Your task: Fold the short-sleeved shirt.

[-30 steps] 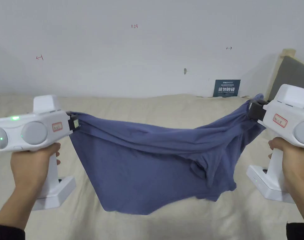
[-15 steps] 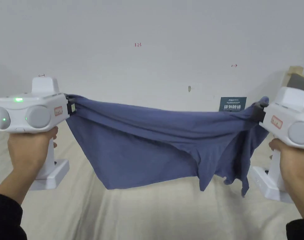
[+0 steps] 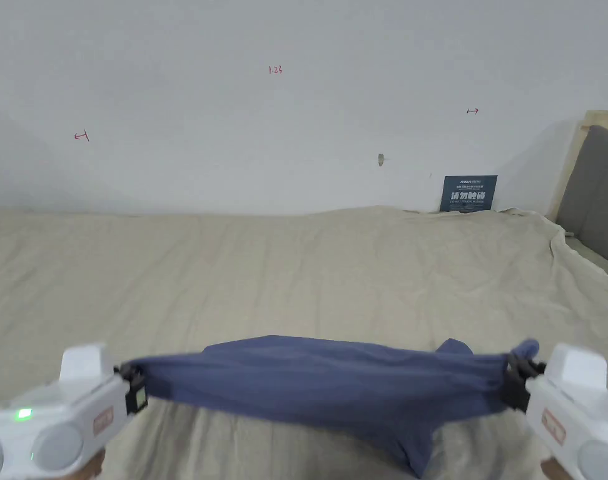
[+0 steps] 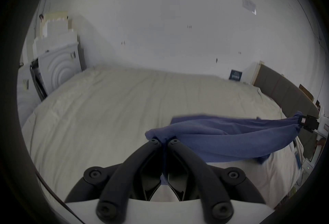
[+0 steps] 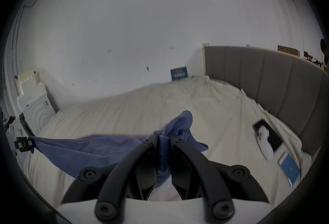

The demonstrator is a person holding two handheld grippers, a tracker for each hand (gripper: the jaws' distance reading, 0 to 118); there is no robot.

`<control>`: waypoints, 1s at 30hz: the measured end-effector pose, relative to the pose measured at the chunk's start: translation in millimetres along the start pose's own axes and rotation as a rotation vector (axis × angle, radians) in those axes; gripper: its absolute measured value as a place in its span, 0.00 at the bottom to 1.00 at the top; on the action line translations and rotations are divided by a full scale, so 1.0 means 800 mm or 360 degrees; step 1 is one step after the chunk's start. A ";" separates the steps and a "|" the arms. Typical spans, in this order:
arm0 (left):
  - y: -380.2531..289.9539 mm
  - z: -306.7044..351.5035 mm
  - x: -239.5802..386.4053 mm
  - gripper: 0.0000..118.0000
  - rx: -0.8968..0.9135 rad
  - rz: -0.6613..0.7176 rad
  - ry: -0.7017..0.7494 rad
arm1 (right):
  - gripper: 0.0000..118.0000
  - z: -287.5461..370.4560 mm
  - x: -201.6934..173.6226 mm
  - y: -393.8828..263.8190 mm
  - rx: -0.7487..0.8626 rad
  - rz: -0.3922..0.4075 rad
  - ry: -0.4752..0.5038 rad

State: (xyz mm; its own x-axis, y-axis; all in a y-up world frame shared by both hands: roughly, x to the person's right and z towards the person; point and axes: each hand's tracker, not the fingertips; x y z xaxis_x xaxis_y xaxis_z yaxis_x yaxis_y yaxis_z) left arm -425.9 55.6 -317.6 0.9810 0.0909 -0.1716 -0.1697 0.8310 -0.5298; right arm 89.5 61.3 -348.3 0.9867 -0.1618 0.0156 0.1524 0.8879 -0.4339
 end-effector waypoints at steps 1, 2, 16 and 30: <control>-0.022 0.009 -0.005 0.02 -0.0022 0.0018 -0.0001 | 0.08 0.010 0.005 -0.017 -0.0030 -0.0008 0.0007; -0.047 0.022 -0.010 0.02 -0.0051 0.0036 -0.0011 | 0.08 0.023 0.010 -0.037 -0.0040 -0.0027 -0.0004; -0.198 0.123 -0.048 0.02 -0.0295 0.0087 0.0093 | 0.08 0.128 0.048 -0.185 -0.0269 -0.0031 -0.0037; -0.252 0.138 -0.057 0.02 -0.0450 0.0064 0.0165 | 0.08 0.153 0.056 -0.253 -0.0516 -0.0086 -0.0102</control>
State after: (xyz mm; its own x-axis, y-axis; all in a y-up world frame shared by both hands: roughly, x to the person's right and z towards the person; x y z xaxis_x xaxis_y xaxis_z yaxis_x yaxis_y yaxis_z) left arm -425.6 -55.4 -111.1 0.9605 0.0524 -0.2733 -0.2423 0.6407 -0.7286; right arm 109.9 -73.2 -149.5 0.9808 -0.1686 0.0984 0.1889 0.6937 -0.6950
